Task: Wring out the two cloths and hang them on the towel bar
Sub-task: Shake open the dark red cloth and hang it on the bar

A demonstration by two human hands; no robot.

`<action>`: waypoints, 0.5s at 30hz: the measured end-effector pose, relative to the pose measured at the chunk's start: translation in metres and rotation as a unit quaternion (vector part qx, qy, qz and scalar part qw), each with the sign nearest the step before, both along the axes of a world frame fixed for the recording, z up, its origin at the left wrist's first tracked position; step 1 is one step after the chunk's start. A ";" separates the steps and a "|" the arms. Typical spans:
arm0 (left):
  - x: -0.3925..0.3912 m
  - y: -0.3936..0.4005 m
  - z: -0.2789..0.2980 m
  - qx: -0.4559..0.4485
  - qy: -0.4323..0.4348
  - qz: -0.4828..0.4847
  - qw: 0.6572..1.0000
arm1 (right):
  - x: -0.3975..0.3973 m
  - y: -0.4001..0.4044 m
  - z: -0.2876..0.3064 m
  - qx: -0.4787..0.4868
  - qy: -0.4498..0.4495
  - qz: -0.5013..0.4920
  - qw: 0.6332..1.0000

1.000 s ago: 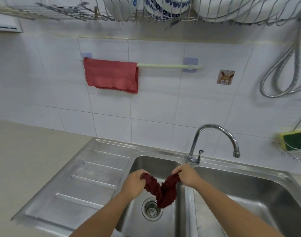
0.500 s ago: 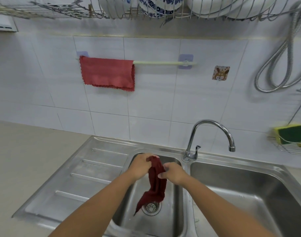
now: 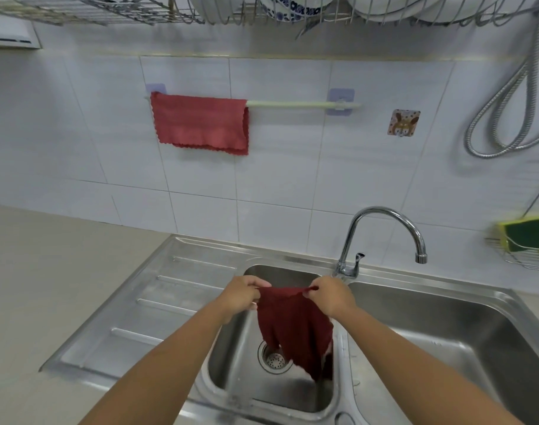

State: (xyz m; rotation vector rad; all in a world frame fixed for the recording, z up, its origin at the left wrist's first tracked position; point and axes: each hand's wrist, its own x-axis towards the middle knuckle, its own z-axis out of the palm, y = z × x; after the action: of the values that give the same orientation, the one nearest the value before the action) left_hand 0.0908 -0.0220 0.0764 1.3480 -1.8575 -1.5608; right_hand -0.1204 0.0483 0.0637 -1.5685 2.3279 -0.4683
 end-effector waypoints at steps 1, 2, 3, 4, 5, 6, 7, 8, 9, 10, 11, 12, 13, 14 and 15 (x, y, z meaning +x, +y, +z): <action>0.000 0.001 0.000 0.023 0.021 -0.008 0.999 | -0.001 0.001 0.001 -0.003 -0.008 -0.007 1.000; 0.000 0.002 0.000 0.040 0.038 -0.013 0.998 | -0.003 0.001 0.001 -0.006 -0.014 -0.010 1.000; 0.000 0.003 -0.001 0.046 0.043 -0.018 0.998 | -0.004 0.002 0.002 -0.006 -0.018 -0.009 1.000; 0.000 0.003 0.000 0.047 0.041 -0.023 0.998 | -0.004 0.003 0.002 -0.004 -0.018 -0.004 1.000; 0.000 0.004 0.000 0.044 0.032 -0.027 0.998 | -0.005 0.004 0.003 -0.003 -0.016 0.001 1.000; 0.000 0.003 0.000 0.030 0.016 -0.032 0.999 | -0.005 0.004 0.002 -0.003 -0.015 0.006 1.000; 0.000 0.003 0.000 0.006 -0.008 -0.039 0.999 | -0.005 0.004 0.002 -0.008 -0.014 0.012 1.000; -0.001 0.003 -0.001 -0.022 -0.037 -0.049 0.998 | -0.005 0.004 0.001 -0.012 -0.013 0.018 1.000; -0.003 0.004 -0.002 -0.050 -0.068 -0.060 0.995 | -0.005 0.003 0.001 -0.016 -0.010 0.028 0.999; -0.006 0.005 -0.005 -0.081 -0.098 -0.072 0.989 | -0.004 0.003 0.002 -0.016 -0.004 0.043 0.999; -0.009 0.006 -0.008 -0.121 -0.131 -0.078 0.981 | -0.002 0.003 0.002 -0.012 0.003 0.061 0.998; -0.012 0.007 -0.013 -0.174 -0.167 -0.078 0.967 | -0.001 0.003 0.002 -0.004 0.014 0.081 0.997; -0.014 0.008 -0.017 -0.236 -0.204 -0.073 0.947 | 0.000 0.003 0.003 0.008 0.026 0.100 0.995; -0.015 0.008 -0.020 -0.287 -0.235 -0.066 0.926 | 0.001 0.003 0.003 0.024 0.036 0.114 0.993; -0.015 0.007 -0.023 -0.320 -0.257 -0.060 0.910 | 0.001 0.004 0.003 0.039 0.039 0.123 0.991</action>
State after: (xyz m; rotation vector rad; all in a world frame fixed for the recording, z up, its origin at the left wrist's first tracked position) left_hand 0.0756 -0.0151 0.0538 1.4016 -2.4930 -0.5311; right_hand -0.1192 0.0520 0.0662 -1.8347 2.1380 -0.2581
